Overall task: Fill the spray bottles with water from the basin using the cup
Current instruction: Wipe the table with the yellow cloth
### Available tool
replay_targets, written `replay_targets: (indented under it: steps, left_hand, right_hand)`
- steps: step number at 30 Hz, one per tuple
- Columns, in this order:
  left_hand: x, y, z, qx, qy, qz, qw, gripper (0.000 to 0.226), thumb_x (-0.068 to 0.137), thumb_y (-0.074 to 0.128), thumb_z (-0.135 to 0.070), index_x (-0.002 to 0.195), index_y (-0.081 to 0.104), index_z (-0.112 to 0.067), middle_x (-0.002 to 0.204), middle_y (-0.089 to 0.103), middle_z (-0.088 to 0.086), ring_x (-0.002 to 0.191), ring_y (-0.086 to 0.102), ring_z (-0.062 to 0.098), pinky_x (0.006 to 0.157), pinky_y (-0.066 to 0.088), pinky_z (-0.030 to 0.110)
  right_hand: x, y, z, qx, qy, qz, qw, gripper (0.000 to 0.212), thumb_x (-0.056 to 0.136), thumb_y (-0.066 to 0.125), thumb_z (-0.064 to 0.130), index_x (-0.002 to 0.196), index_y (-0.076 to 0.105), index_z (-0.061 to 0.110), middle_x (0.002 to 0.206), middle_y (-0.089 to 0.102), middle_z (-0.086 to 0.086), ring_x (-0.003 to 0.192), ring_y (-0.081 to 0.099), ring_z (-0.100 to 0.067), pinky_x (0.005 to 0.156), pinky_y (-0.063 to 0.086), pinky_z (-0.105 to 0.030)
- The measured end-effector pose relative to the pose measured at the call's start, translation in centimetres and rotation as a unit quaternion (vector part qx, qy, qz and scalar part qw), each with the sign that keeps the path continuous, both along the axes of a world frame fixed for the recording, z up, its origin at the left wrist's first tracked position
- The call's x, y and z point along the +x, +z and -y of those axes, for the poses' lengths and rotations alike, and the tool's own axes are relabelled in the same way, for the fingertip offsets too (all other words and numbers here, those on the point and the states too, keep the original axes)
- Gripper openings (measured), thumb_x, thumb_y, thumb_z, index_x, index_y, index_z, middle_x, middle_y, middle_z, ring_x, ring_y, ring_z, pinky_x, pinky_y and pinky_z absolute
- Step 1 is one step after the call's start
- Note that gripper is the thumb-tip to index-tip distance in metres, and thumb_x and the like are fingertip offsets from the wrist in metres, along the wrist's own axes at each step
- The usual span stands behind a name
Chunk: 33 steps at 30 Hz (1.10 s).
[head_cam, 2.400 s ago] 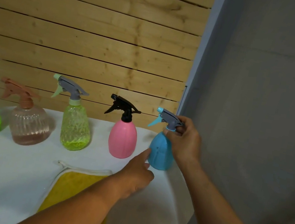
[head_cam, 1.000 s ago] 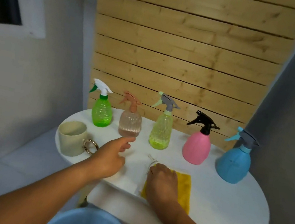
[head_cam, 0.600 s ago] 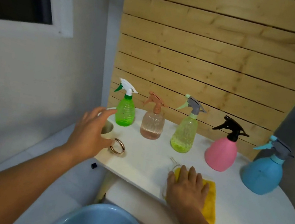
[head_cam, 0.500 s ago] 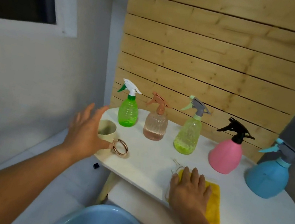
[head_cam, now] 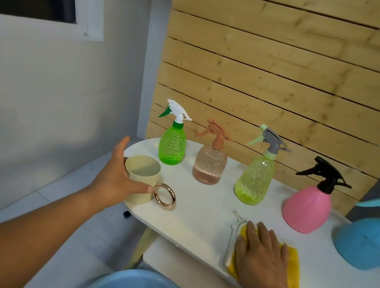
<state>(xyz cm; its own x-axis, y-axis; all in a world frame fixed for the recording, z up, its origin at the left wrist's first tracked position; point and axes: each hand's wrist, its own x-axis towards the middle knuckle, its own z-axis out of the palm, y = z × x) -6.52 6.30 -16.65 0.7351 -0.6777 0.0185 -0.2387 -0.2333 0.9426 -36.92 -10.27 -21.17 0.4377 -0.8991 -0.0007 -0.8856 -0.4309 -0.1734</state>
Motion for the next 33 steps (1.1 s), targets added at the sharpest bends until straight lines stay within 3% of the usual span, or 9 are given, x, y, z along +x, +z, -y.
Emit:
replay_targets:
  steps: [4, 9, 15, 20, 25, 27, 31, 33]
  left_hand:
    - [0.7, 2.1, 0.5, -0.039, 0.005, 0.008, 0.999, 0.143, 0.061, 0.101, -0.016, 0.163, 0.003, -0.039, 0.133, 0.061, -0.004, 0.122, 0.062, 0.015, 0.104, 0.05, 0.038]
    - [1.3, 6.6, 1.2, -0.059, 0.0, 0.037, 0.998, 0.139, 0.065, 0.098, -0.013, 0.164, 0.003, -0.036, 0.13, 0.057, -0.004, 0.117, 0.058, 0.014, 0.09, 0.043, 0.025]
    - [2.5, 8.7, 1.5, -0.047, 0.003, 0.053, 0.997, 0.142, 0.06, 0.101, -0.024, 0.163, 0.005, -0.043, 0.127, 0.058, -0.004, 0.118, 0.061, 0.017, 0.1, 0.049, 0.035]
    - [3.3, 9.2, 1.3, -0.048, -0.001, 0.051, 0.998, 0.141, 0.061, 0.101, -0.026, 0.163, 0.004, -0.044, 0.126, 0.057, -0.006, 0.118, 0.062, 0.015, 0.094, 0.047, 0.031]
    - [4.4, 8.7, 0.8, -0.054, 0.002, 0.048, 0.997, 0.141, 0.059, 0.1, -0.028, 0.162, 0.005, -0.045, 0.127, 0.058, -0.005, 0.117, 0.062, 0.014, 0.092, 0.049, 0.029]
    - [4.7, 8.3, 0.5, -0.052, 0.004, 0.044, 0.998, 0.14, 0.061, 0.1, -0.026, 0.163, 0.005, -0.044, 0.118, 0.058, -0.011, 0.114, 0.062, 0.009, 0.085, 0.049, 0.024]
    - [4.9, 7.2, 0.1, -0.046, 0.01, 0.036, 0.998, 0.142, 0.059, 0.101, -0.027, 0.162, 0.005, -0.046, 0.132, 0.058, -0.002, 0.121, 0.061, 0.016, 0.098, 0.051, 0.033]
    - [4.9, 6.7, 0.0, -0.041, 0.015, 0.03, 0.999, 0.141, 0.061, 0.1, -0.025, 0.162, 0.005, -0.044, 0.128, 0.058, -0.005, 0.12, 0.061, 0.016, 0.094, 0.049, 0.03]
  right_hand:
    - [2.9, -0.3, -0.4, 0.009, 0.006, 0.006, 1.0, 0.06, 0.107, 0.021, 0.043, 0.163, 0.012, 0.023, 0.17, 0.005, -0.002, 0.157, 0.002, -0.027, 0.126, 0.002, -0.049]
    - [8.9, -0.3, -1.9, 0.011, 0.019, 0.024, 0.999, 0.061, 0.107, 0.02, 0.04, 0.162, 0.013, 0.016, 0.169, 0.006, -0.01, 0.156, 0.002, -0.031, 0.126, 0.001, -0.05]
    - [17.1, 0.1, -3.6, 0.024, 0.078, 0.011, 0.997, 0.062, 0.107, 0.019, 0.033, 0.162, 0.006, 0.009, 0.17, 0.001, -0.013, 0.156, -0.003, -0.033, 0.126, -0.002, -0.051]
    - [23.3, 0.1, -4.8, 0.026, 0.147, 0.019, 0.989, 0.061, 0.107, 0.023, 0.034, 0.162, 0.011, 0.01, 0.17, 0.005, -0.011, 0.156, 0.001, -0.032, 0.125, -0.001, -0.051]
    - [28.2, 0.4, -5.2, 0.01, 0.23, 0.046, 0.972, 0.056, 0.105, 0.032, 0.036, 0.157, 0.026, 0.018, 0.166, 0.02, -0.009, 0.153, 0.016, -0.031, 0.124, 0.009, -0.052]
    - [29.1, 0.3, -5.6, 0.013, 0.252, 0.052, 0.966, 0.056, 0.105, 0.031, 0.042, 0.158, 0.026, 0.023, 0.166, 0.02, -0.007, 0.152, 0.018, -0.03, 0.123, 0.007, -0.055]
    - [28.6, -0.1, -6.0, 0.032, 0.269, 0.062, 0.961, 0.065, 0.1, 0.029, 0.059, 0.16, 0.018, 0.034, 0.169, 0.01, 0.001, 0.154, 0.01, -0.03, 0.121, -0.001, -0.064]
    - [27.6, 0.1, -6.3, 0.026, 0.279, 0.069, 0.957, 0.067, 0.099, 0.029, 0.063, 0.159, 0.017, 0.037, 0.168, 0.013, 0.001, 0.153, 0.013, -0.031, 0.12, 0.0, -0.067]
